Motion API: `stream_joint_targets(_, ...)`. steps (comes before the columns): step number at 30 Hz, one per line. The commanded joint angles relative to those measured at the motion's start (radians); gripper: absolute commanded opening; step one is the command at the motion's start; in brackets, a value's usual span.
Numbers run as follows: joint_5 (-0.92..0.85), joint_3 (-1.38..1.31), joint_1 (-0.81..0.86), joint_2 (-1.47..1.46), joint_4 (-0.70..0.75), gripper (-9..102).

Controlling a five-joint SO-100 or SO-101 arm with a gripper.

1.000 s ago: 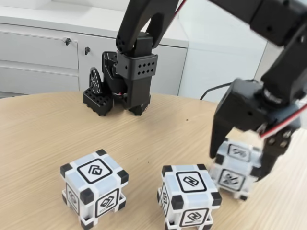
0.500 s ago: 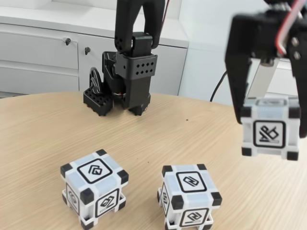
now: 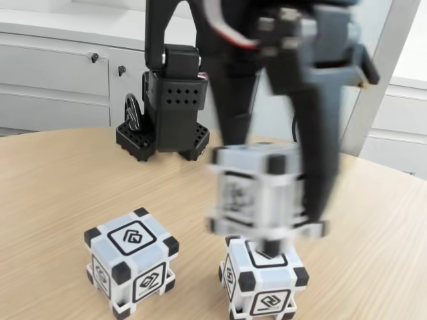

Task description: Stack cubes from left to right.

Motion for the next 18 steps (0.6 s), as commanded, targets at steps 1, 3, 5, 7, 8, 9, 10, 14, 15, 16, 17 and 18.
stream_joint_targets(1, 0.000, -0.034, 0.078, 0.055, -0.008, 19)
stream_joint_targets(3, 0.003, -0.032, 0.126, 0.055, -0.008, 19)
stream_joint_targets(5, 0.002, -0.025, 0.166, 0.057, -0.008, 19)
stream_joint_targets(7, -0.009, -0.023, 0.198, 0.057, -0.008, 19)
stream_joint_targets(8, -0.017, -0.023, 0.210, 0.057, -0.006, 19)
stream_joint_targets(9, -0.021, -0.023, 0.222, 0.057, -0.006, 19)
stream_joint_targets(10, -0.025, -0.021, 0.233, 0.057, -0.006, 19)
stream_joint_targets(14, -0.025, -0.020, 0.281, 0.057, -0.003, 18)
stream_joint_targets(15, -0.025, -0.020, 0.285, 0.057, -0.003, 18)
stream_joint_targets(16, -0.029, -0.020, 0.287, 0.057, -0.002, 19)
stream_joint_targets(17, -0.038, -0.020, 0.288, 0.057, 0.008, 19)
stream_joint_targets(18, -0.054, -0.020, 0.288, 0.057, 0.029, 19)
